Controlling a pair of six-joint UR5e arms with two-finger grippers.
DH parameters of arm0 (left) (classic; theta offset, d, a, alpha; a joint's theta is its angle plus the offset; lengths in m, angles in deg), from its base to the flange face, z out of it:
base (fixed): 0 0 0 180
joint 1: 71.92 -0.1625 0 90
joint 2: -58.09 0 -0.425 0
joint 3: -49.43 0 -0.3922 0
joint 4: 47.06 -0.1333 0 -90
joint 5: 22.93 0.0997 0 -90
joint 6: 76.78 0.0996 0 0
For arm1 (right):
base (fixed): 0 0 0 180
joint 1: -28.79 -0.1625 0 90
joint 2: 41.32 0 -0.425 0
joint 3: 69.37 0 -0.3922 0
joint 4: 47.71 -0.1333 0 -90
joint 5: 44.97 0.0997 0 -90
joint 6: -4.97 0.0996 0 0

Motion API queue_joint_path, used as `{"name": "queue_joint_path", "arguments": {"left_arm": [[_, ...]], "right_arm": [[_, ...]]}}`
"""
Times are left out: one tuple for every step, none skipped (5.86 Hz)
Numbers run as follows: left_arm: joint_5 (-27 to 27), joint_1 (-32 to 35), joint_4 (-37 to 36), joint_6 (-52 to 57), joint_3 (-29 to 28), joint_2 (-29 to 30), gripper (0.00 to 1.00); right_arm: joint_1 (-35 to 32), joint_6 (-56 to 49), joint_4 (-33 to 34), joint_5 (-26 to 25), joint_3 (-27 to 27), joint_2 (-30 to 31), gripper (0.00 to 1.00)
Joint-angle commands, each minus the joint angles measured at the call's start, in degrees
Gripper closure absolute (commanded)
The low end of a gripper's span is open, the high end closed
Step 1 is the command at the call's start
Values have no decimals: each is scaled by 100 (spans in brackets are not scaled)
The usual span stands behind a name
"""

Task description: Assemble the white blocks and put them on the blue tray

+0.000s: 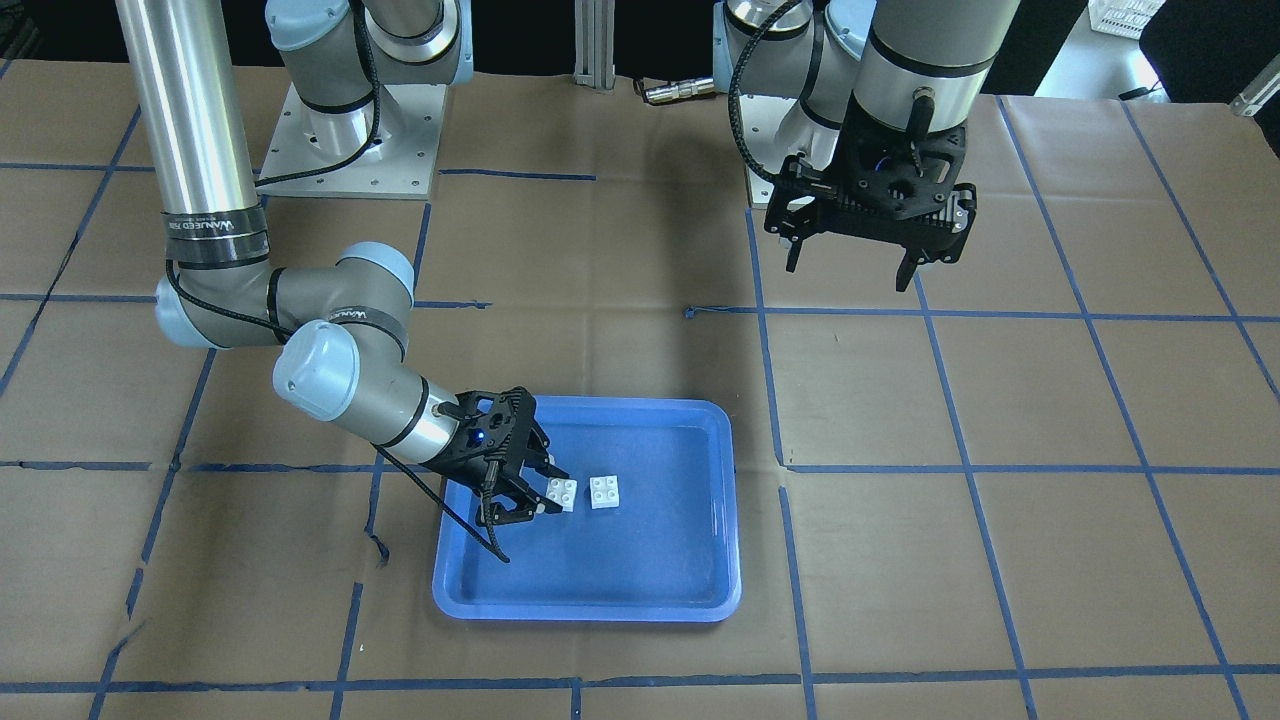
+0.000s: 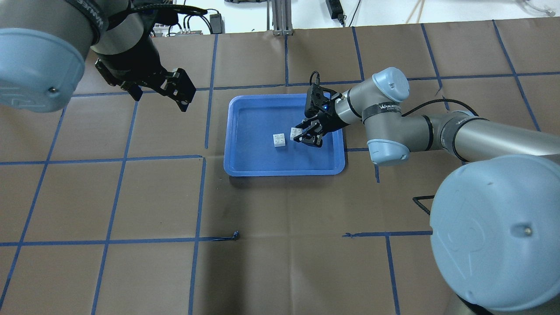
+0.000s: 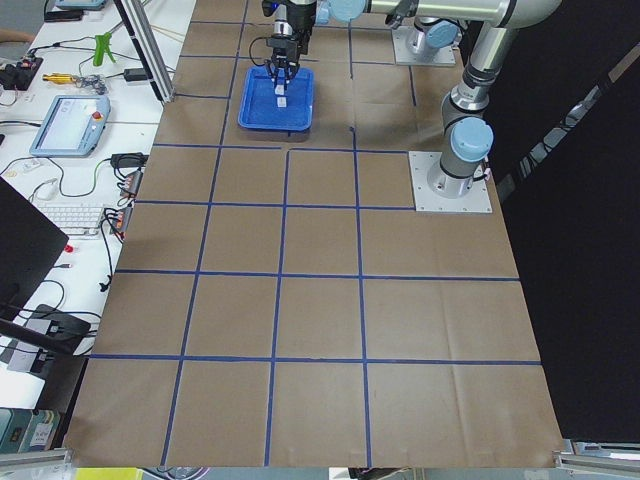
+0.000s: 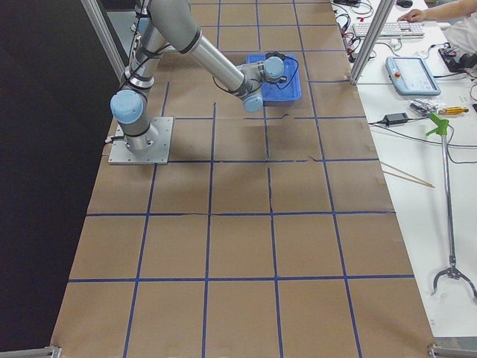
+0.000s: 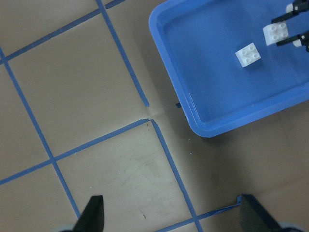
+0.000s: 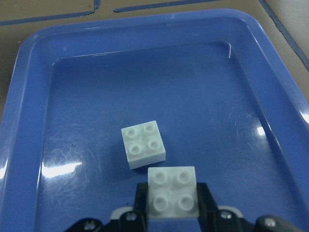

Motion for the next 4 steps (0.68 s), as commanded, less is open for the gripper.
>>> {"name": "queue_joint_path", "arguments": {"left_arm": [[-44, -65, 201, -477, -119, -120, 1], [-44, -65, 193, -478, -110, -121, 1], [-35, -65, 193, -478, -110, -129, 1], [-53, -65, 175, -478, -110, -129, 1]], "right_arm": [[-9, 9, 7, 26, -57, -14, 73], [-18, 9, 7, 52, -57, -40, 73], [-61, 9, 33, 61, -49, -66, 73], [-123, 9, 68, 61, -48, -66, 73]]}}
